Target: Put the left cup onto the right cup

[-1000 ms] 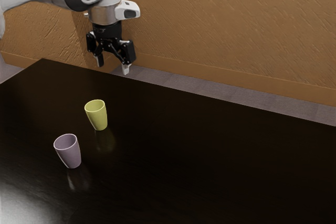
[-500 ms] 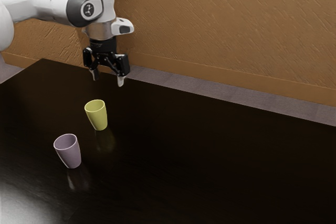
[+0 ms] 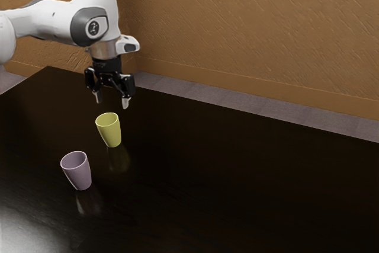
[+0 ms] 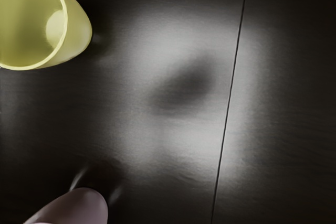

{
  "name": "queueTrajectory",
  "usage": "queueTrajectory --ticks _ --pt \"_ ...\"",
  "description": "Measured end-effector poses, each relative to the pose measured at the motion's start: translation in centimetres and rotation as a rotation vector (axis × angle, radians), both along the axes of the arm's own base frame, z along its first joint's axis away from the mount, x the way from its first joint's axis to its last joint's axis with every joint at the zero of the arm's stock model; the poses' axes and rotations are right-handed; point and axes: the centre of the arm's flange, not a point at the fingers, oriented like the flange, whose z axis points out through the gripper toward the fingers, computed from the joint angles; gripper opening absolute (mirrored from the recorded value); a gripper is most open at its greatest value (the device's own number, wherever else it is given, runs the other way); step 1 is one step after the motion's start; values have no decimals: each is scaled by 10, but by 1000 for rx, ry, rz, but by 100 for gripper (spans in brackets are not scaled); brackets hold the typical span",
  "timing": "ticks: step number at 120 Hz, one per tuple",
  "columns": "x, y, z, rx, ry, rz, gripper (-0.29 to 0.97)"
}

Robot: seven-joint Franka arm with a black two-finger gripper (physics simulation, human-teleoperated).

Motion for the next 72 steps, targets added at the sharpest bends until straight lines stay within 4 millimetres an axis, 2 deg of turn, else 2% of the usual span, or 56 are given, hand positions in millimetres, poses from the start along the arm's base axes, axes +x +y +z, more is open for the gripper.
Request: queueTrajectory --ticks 72 --pt "17 42 -38 6 -16 -27 60"
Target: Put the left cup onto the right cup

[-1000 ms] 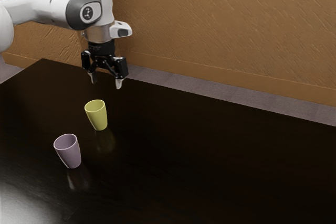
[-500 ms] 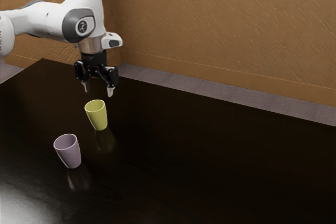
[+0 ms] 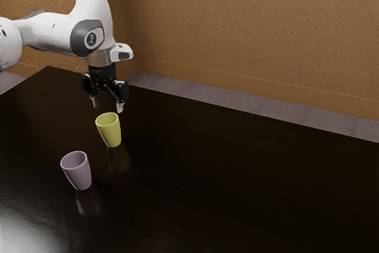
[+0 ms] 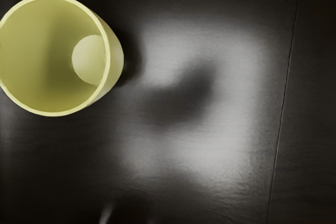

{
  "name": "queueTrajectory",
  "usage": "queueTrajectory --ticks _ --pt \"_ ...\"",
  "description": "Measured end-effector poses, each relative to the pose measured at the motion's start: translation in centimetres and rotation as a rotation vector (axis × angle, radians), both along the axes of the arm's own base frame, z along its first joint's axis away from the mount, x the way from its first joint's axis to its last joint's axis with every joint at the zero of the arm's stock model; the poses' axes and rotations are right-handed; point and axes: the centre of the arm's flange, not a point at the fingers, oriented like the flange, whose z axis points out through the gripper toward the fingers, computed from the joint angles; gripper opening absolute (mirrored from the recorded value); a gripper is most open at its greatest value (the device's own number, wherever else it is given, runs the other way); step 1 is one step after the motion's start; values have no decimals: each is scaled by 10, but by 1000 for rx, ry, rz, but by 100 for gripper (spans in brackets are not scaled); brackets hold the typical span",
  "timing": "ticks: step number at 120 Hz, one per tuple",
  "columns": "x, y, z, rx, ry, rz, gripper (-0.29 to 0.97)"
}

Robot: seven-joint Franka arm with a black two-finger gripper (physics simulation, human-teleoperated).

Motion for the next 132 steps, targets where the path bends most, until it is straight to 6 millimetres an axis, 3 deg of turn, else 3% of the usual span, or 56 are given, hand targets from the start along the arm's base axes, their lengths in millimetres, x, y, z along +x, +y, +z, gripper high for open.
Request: queueTrajectory --ticks 100,132 --pt "22 29 -64 -11 39 -62 57" --pt "30 39 -70 -14 31 -78 57"
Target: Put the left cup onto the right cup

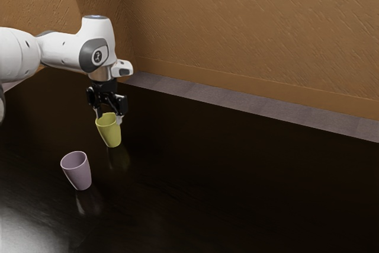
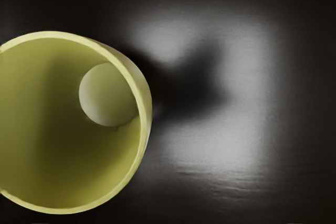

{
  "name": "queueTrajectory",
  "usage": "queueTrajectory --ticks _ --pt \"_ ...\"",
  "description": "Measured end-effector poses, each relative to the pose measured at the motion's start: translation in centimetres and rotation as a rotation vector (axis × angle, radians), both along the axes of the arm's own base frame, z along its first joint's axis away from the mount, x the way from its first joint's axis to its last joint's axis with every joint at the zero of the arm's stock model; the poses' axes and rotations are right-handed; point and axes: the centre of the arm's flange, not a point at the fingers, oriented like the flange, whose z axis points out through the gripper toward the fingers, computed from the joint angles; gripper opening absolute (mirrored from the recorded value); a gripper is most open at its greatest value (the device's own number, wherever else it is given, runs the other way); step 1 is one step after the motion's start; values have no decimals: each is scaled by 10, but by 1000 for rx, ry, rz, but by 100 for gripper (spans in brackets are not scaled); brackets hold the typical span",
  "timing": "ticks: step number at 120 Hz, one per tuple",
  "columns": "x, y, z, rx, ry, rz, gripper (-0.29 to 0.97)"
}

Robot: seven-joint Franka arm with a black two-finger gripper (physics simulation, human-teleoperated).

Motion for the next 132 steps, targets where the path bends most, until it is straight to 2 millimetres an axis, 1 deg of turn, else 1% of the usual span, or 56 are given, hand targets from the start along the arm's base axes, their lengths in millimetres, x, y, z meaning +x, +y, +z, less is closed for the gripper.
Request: queueTrajectory --ticks 19,64,132 --pt "4 4 -3 0 -2 -11 56" --pt "13 6 -15 -2 6 -37 55" --pt "18 8 -28 -9 19 -50 42"
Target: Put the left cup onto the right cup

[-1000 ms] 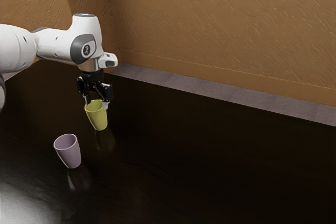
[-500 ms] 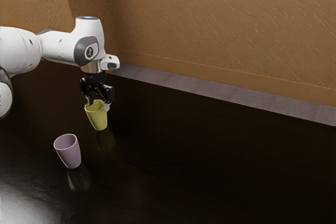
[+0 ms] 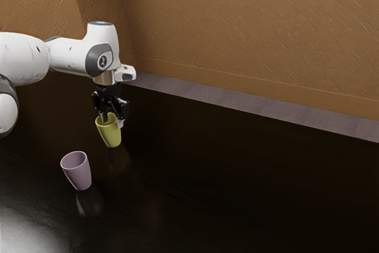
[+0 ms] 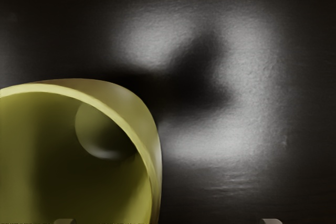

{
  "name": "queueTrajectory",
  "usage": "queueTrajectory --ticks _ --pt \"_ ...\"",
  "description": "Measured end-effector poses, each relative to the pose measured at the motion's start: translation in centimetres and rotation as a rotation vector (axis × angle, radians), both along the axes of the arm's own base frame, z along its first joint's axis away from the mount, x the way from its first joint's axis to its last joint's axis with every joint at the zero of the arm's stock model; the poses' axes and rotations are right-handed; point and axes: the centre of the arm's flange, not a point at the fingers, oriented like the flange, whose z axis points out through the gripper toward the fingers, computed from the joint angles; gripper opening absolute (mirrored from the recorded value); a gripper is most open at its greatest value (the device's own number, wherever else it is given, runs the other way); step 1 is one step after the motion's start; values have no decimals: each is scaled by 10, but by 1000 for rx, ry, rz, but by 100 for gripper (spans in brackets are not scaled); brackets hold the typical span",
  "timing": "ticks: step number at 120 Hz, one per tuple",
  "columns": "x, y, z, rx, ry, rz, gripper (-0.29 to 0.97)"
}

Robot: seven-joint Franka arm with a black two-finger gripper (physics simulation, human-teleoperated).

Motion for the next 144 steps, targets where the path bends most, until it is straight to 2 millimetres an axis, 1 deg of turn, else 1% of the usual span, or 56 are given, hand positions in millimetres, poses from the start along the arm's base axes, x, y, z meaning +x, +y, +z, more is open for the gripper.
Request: queueTrajectory --ticks 60,106,144 --pt "-1 8 -7 2 6 8 30" --pt "1 10 -9 3 4 8 12" --pt "2 10 -9 4 2 8 0"
